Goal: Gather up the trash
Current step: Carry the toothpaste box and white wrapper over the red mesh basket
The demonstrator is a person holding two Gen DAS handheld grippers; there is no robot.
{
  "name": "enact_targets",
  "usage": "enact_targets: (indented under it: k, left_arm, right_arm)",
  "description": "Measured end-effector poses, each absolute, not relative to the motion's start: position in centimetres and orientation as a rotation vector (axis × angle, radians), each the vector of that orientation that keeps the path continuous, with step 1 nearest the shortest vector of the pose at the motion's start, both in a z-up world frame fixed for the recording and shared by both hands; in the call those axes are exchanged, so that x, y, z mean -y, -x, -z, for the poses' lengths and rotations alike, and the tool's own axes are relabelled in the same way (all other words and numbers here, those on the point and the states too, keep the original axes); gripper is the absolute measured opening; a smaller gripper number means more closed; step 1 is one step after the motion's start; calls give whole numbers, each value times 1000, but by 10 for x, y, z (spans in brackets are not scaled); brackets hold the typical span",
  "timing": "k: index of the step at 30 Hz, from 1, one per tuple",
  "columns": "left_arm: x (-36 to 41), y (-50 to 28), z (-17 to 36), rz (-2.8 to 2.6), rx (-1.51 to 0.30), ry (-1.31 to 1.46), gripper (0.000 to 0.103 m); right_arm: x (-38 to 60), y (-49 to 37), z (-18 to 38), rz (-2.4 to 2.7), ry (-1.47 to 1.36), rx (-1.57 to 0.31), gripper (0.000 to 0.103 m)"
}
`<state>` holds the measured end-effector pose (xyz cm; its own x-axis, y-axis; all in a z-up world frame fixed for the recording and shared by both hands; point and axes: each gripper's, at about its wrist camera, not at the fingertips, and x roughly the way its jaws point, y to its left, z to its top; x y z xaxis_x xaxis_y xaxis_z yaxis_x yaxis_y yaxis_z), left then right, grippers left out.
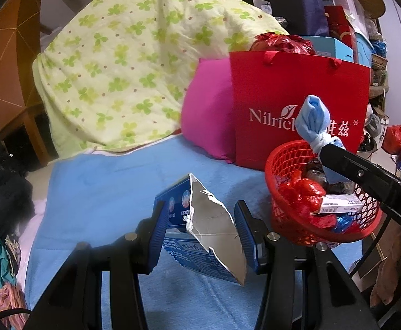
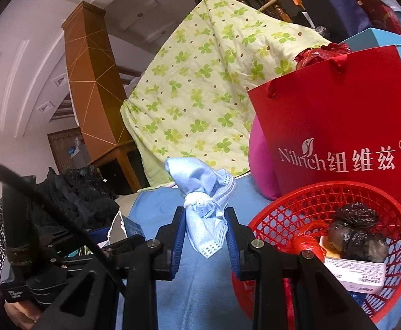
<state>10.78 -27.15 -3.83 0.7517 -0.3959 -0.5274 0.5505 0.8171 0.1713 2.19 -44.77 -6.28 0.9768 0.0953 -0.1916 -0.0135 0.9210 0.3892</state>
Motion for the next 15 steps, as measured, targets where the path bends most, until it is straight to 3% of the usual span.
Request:
enact_targets:
  k: [15]
  left_arm:
    - [293,-99,33,569,-476,-350,51]
  right_arm:
    - [459,-5,62,-25,-421,-183,30]
